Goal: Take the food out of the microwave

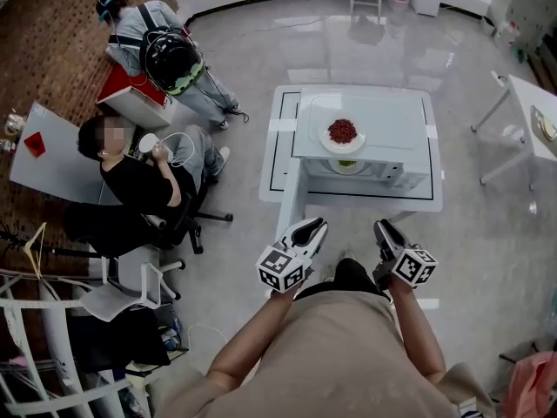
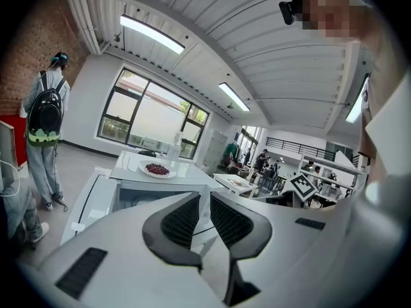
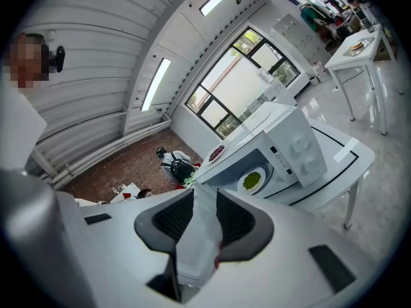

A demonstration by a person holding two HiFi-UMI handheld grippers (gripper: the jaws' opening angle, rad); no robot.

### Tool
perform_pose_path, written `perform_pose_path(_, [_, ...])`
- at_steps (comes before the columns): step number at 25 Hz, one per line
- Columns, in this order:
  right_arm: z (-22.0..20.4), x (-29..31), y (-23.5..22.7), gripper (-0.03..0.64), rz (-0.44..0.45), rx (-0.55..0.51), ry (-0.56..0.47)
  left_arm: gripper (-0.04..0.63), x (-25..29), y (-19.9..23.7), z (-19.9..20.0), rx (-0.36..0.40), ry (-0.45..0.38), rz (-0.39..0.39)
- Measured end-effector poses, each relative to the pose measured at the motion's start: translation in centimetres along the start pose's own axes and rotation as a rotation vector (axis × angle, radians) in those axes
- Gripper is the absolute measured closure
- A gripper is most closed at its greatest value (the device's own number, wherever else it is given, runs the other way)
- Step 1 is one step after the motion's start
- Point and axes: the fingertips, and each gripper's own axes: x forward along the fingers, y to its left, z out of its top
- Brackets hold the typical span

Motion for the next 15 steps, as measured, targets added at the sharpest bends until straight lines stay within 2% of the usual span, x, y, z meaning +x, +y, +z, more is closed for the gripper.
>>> perform_pose_path(7, [0.2, 4.0, -3.8, 0.517, -0.032, 0.007, 0.083, 0.551, 1.9, 0.8, 1.0, 0.032, 0.078, 0.056])
perform_pose_path(10, [0.7, 6.6, -7.1, 0.517, -0.084, -0.019, 0.086, 0.551, 3.6, 1.4, 1.2, 0.047, 0.087, 0.078])
perform_pose_path(15, [0.3, 10.5, -10.7, 0.517, -0.16, -0.05, 0.094, 0.551, 5.4, 2.7, -0.6, 0.016, 0.127, 0.096])
